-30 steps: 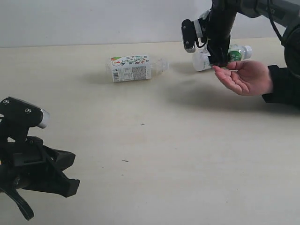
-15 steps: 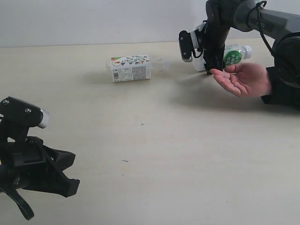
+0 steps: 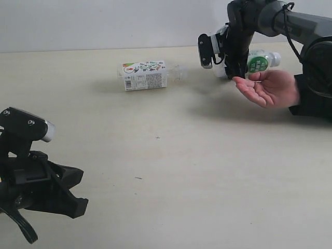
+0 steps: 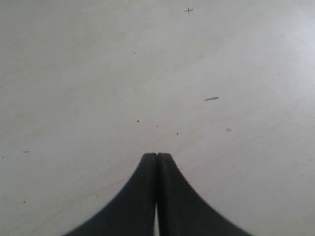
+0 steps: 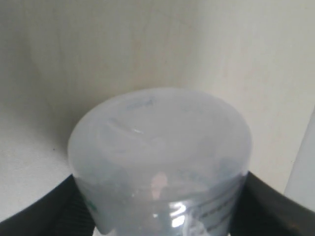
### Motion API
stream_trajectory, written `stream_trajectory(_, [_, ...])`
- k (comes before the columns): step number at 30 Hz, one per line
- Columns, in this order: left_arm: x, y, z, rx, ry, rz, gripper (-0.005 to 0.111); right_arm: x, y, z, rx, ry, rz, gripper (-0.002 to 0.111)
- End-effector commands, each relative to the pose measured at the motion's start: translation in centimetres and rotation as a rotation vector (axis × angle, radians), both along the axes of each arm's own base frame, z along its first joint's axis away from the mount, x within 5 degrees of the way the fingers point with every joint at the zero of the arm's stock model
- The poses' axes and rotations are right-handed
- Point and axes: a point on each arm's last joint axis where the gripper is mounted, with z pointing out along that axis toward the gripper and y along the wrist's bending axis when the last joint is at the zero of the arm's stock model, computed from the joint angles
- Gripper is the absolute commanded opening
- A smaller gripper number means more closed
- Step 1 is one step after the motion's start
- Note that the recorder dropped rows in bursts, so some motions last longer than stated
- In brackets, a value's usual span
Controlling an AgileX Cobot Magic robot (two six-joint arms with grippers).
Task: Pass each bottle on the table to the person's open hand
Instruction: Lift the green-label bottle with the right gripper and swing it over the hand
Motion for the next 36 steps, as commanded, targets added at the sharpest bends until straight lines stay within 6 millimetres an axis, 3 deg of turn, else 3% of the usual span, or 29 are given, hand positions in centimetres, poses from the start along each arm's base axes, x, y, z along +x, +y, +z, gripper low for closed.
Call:
stream_trajectory(1, [0.0, 0.1, 0.1, -0.004, -0.016, 0.003, 0.001, 0.5, -0.3, 3.0, 0.0, -0.111, -0.063, 0.0])
stream_trajectory(12, [0.0, 0.1, 0.1, -0.004, -0.016, 0.003, 0.001, -0.2, -1.2, 9.0, 0.078, -0.248, -0.304, 0.0])
stream_trajectory(18, [0.0, 0.1, 0.1, -0.004, -0.016, 0.003, 0.001, -2.1, -1.2, 13.4, 0.072, -0.299, -0.499, 0.0])
stream_trajectory(25, [0.0, 0.1, 0.1, -0.004, -0.016, 0.003, 0.001, -5.3, 0.6, 17.6, 0.215, -0.279, -0.738, 0.0])
stream_trajectory(31, [0.0, 0.1, 0.1, -0.004, -0.016, 0.003, 0.001, -6.3, 1.8, 18.9, 0.541, -0.227, -1.044, 0.0])
stream_trajectory(36, [0.0, 0.1, 0.1, -0.004, -0.016, 0.003, 0.001, -6.6, 2.4, 18.9, 0.645, -0.17, -1.134, 0.0])
